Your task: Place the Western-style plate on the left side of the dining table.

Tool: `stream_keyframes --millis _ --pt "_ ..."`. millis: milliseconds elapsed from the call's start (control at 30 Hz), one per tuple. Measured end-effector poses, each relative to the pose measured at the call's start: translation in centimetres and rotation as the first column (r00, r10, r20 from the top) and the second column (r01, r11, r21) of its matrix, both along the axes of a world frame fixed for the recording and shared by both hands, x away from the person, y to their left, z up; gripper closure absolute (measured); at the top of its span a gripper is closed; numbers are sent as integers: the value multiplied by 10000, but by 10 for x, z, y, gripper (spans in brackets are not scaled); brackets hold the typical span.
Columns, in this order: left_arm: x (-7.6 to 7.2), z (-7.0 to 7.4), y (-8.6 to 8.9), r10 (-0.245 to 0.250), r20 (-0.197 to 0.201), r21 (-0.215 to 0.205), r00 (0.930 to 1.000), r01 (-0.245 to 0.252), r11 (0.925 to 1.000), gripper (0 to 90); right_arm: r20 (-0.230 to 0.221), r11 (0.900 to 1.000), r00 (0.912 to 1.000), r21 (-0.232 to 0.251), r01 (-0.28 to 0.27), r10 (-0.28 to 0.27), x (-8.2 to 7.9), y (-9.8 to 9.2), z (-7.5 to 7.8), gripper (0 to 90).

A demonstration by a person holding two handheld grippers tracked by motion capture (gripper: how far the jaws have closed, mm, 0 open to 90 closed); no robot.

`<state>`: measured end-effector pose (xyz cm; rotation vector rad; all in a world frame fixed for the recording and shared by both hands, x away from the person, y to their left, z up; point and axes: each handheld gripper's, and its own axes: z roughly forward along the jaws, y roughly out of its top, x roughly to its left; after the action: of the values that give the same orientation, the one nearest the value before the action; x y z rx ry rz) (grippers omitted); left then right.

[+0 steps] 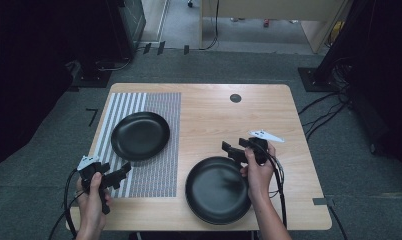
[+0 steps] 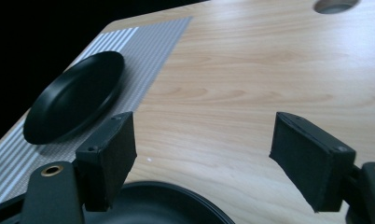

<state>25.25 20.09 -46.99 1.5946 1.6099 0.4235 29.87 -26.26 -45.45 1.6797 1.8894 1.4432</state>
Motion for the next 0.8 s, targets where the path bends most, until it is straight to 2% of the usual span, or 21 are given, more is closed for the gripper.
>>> stream_keyframes --millis 167,400,500,533,633,667,800 --pt "-3 -10 3 218 -71 350 9997 -215 9992 138 -100 9994 9994 22 344 -344 -10 -20 -9 219" --pt "-6 -19 3 188 31 1002 9998 -190 9948 132 -149 9974 9975 -171 694 -696 -22 -43 -19 218" --pt "-6 -22 3 121 61 1047 9999 -127 9944 99 -184 9967 9967 -182 787 -791 -25 -49 -22 218" --pt "-7 -24 4 69 125 1204 9999 -84 9927 95 -206 9957 9958 -286 885 -891 -28 -55 -25 217" --pt "-9 -25 4 58 153 1327 9999 -78 9911 90 -253 9945 9946 -326 994 -1003 -31 -62 -28 217" --pt "-10 -27 5 12 206 1467 9998 -42 9892 85 -244 9931 9935 -408 1101 -1111 -35 -70 -31 217" --pt "-12 -30 7 -71 237 1583 9997 33 9874 74 -397 9882 9886 -543 1433 -1455 -42 -87 -37 216"
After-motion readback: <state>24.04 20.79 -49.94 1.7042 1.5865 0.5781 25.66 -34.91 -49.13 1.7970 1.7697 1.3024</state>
